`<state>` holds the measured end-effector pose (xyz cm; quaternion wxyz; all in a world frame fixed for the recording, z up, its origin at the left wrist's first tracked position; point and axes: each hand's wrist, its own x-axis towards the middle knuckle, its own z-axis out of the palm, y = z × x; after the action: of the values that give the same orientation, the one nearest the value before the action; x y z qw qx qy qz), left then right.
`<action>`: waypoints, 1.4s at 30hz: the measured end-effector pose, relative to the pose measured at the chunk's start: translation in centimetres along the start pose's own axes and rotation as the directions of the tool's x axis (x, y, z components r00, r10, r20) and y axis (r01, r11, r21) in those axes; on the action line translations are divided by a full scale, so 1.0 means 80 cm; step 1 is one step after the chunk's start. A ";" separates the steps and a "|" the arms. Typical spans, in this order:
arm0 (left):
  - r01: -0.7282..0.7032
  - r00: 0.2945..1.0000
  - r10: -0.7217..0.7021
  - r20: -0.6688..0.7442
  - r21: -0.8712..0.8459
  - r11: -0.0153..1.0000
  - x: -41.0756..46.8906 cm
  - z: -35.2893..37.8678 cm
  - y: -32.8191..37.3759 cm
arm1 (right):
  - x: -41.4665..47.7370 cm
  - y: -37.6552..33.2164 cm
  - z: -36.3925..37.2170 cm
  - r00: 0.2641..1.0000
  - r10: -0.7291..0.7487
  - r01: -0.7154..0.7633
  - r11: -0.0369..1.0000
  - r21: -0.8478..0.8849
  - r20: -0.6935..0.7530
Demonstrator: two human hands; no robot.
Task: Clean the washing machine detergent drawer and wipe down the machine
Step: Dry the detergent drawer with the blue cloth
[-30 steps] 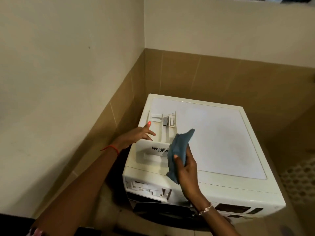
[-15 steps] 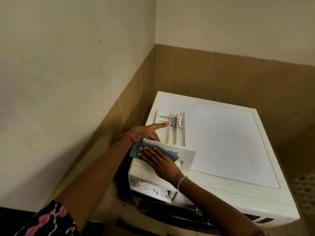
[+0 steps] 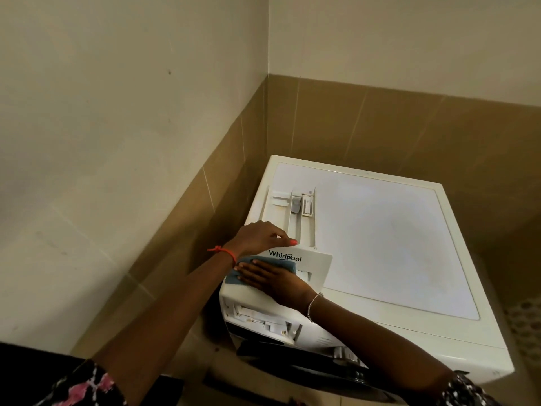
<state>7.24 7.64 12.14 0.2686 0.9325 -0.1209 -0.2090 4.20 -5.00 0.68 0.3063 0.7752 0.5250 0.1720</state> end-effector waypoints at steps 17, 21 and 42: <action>0.045 0.992 -0.034 -0.122 0.086 0.995 0.010 0.007 -0.007 | -0.133 0.044 0.019 0.993 -0.037 0.029 0.997 -0.065 -0.115; 0.079 0.986 -0.059 -0.154 0.132 0.988 0.014 0.011 -0.013 | -0.177 0.069 0.026 0.991 -0.039 0.028 0.996 -0.087 -0.131; 0.116 0.983 -0.133 -0.123 -0.137 0.984 0.007 0.010 0.005 | -0.044 0.063 -0.031 0.995 -0.004 0.010 0.998 0.055 -0.100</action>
<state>7.30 6.75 11.61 0.3222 0.9307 -0.0303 -0.1707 4.96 -8.78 6.09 0.2585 0.7720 0.5470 0.1948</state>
